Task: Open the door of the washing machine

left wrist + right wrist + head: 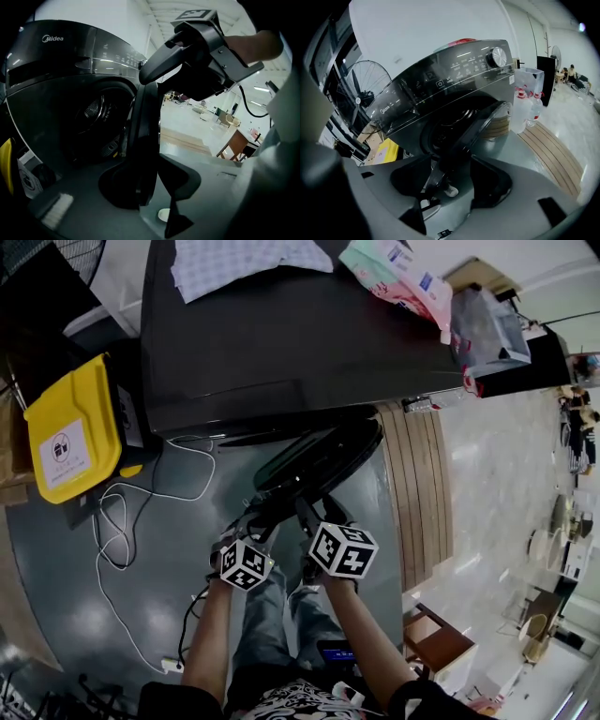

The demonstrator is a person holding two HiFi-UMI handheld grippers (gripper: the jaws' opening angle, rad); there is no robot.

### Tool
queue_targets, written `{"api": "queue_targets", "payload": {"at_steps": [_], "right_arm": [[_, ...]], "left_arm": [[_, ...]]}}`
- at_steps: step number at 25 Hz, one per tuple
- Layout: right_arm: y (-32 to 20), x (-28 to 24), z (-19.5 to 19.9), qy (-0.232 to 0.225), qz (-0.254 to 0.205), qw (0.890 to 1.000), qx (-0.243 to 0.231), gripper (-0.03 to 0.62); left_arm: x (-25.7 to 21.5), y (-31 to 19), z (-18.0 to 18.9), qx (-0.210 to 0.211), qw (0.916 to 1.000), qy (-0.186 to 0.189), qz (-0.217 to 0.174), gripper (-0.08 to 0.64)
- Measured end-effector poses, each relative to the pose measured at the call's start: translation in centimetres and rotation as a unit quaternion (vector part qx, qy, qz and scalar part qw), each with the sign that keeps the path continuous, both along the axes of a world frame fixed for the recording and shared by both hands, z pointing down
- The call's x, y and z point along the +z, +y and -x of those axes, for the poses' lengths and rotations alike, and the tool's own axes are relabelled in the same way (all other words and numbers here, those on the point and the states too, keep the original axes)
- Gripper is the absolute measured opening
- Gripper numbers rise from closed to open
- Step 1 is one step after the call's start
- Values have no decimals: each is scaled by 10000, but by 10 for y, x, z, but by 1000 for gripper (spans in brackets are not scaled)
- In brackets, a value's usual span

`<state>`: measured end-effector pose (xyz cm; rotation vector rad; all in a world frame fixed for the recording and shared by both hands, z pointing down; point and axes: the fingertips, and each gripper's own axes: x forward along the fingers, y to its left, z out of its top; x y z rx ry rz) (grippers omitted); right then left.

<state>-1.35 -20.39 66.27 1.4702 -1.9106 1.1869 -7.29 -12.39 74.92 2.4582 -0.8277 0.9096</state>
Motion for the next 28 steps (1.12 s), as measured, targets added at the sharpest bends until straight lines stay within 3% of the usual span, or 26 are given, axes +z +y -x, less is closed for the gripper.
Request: {"api": "queue_targets", "payload": {"at_steps": [3, 13, 21, 28], "right_arm": [[8, 4, -12, 247, 100, 9996, 4, 237], [24, 7, -27, 312, 138, 9991, -257, 233], [41, 8, -47, 131, 199, 9987, -442, 221], [63, 7, -78, 305, 206, 9984, -424, 202]], "left_arm": [[-1, 12, -11, 96, 9999, 41, 86, 117], [-3, 34, -35, 67, 9996, 78, 268, 124], [-23, 48, -42, -74, 9980, 533, 331, 192], [-43, 28, -19, -898, 9938, 653, 18, 147]]}}
